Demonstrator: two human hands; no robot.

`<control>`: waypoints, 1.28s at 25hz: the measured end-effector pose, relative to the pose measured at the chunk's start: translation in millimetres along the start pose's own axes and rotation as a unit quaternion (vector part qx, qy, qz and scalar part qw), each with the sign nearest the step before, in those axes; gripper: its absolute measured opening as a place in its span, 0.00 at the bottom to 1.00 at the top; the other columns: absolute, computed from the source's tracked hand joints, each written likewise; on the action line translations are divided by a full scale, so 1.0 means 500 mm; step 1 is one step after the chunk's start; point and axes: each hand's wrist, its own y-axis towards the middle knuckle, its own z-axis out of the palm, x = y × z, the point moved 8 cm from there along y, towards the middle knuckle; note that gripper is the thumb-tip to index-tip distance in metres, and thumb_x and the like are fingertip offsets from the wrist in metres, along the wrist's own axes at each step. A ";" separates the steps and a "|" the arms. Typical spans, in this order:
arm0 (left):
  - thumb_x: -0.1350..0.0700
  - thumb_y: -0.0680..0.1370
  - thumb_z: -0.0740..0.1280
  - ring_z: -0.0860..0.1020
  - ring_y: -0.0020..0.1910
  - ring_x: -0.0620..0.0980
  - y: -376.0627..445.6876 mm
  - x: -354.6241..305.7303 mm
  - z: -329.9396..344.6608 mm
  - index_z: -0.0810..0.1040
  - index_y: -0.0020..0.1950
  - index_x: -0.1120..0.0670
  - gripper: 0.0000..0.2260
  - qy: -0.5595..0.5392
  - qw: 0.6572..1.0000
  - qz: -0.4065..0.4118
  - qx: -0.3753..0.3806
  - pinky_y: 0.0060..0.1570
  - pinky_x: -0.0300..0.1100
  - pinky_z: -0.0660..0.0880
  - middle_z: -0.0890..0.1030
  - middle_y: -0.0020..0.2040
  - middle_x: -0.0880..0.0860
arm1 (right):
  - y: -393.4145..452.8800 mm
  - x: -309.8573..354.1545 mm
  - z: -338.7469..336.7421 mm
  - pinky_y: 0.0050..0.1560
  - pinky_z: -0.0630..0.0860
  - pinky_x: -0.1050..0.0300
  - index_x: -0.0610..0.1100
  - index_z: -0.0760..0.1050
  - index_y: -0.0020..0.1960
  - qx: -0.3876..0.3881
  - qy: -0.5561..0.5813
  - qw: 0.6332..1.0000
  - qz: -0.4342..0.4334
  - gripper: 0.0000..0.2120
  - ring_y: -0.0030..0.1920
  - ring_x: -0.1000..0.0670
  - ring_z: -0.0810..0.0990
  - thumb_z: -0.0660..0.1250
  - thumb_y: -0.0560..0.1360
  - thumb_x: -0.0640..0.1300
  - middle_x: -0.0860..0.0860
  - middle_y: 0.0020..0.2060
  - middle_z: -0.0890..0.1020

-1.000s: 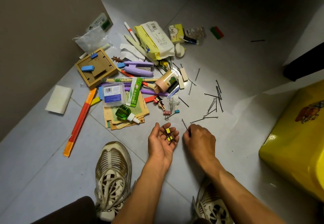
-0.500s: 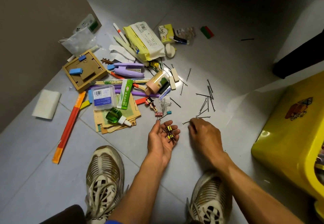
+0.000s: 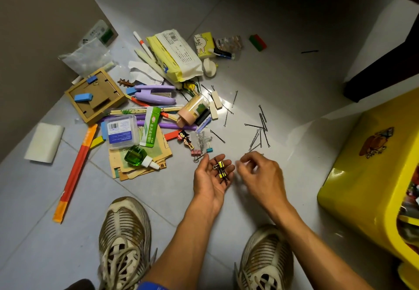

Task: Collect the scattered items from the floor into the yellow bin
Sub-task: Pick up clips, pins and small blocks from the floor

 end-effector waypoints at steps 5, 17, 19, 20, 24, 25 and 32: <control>0.47 0.82 0.56 0.82 0.38 0.52 0.005 0.004 0.023 0.80 0.51 0.59 0.19 0.011 1.000 -0.007 0.011 0.42 0.45 0.75 0.84 0.40 0.57 | 0.051 -0.050 -0.011 0.41 0.73 0.51 0.43 0.76 0.51 0.040 -0.322 0.944 -0.052 0.07 0.45 0.41 0.79 0.59 0.79 0.41 0.45 0.47 0.81; 0.44 0.81 0.57 0.82 0.39 0.53 0.023 -0.013 0.047 0.80 0.52 0.59 0.20 0.013 1.000 0.013 0.000 0.43 0.45 0.75 0.83 0.41 0.57 | 0.148 -0.053 -0.051 0.53 0.74 0.49 0.46 0.63 0.72 0.038 -0.215 0.975 0.047 0.39 0.60 0.42 0.74 0.71 0.70 0.64 0.46 0.63 0.73; 0.45 0.81 0.58 0.81 0.39 0.53 0.022 -0.019 0.043 0.80 0.52 0.59 0.20 0.018 1.000 0.013 -0.008 0.42 0.44 0.75 0.83 0.41 0.57 | 0.196 -0.047 -0.049 0.46 0.72 0.51 0.46 0.69 0.65 0.052 -0.249 0.967 0.017 0.30 0.55 0.41 0.75 0.71 0.71 0.62 0.46 0.57 0.75; 0.45 0.81 0.58 0.81 0.39 0.53 0.021 -0.021 0.042 0.80 0.52 0.59 0.19 0.017 1.000 0.013 -0.013 0.42 0.45 0.74 0.83 0.41 0.57 | 0.205 -0.033 -0.043 0.42 0.69 0.54 0.45 0.74 0.59 0.042 -0.246 0.968 -0.018 0.22 0.51 0.42 0.77 0.70 0.74 0.59 0.46 0.51 0.77; 0.46 0.81 0.58 0.81 0.39 0.53 0.014 -0.024 0.043 0.80 0.52 0.59 0.19 0.010 1.000 0.009 -0.015 0.42 0.44 0.74 0.83 0.40 0.57 | 0.171 0.002 -0.002 0.36 0.66 0.55 0.40 0.80 0.48 -0.007 -0.296 0.951 -0.084 0.08 0.41 0.42 0.78 0.64 0.79 0.44 0.45 0.42 0.81; 0.46 0.81 0.58 0.81 0.39 0.53 0.014 -0.028 0.043 0.80 0.52 0.59 0.19 0.009 1.000 0.011 -0.016 0.42 0.44 0.74 0.83 0.40 0.57 | 0.166 0.006 0.009 0.36 0.68 0.53 0.39 0.79 0.50 -0.006 -0.319 0.944 -0.079 0.07 0.41 0.42 0.78 0.63 0.79 0.40 0.44 0.43 0.81; 0.45 0.81 0.58 0.81 0.44 0.55 0.015 -0.047 0.051 0.80 0.53 0.59 0.19 -0.001 0.999 0.030 -0.015 0.51 0.48 0.75 0.83 0.45 0.59 | 0.114 0.040 -0.001 0.36 0.70 0.59 0.46 0.76 0.42 0.078 -0.041 0.996 0.031 0.06 0.37 0.52 0.79 0.64 0.77 0.45 0.54 0.35 0.81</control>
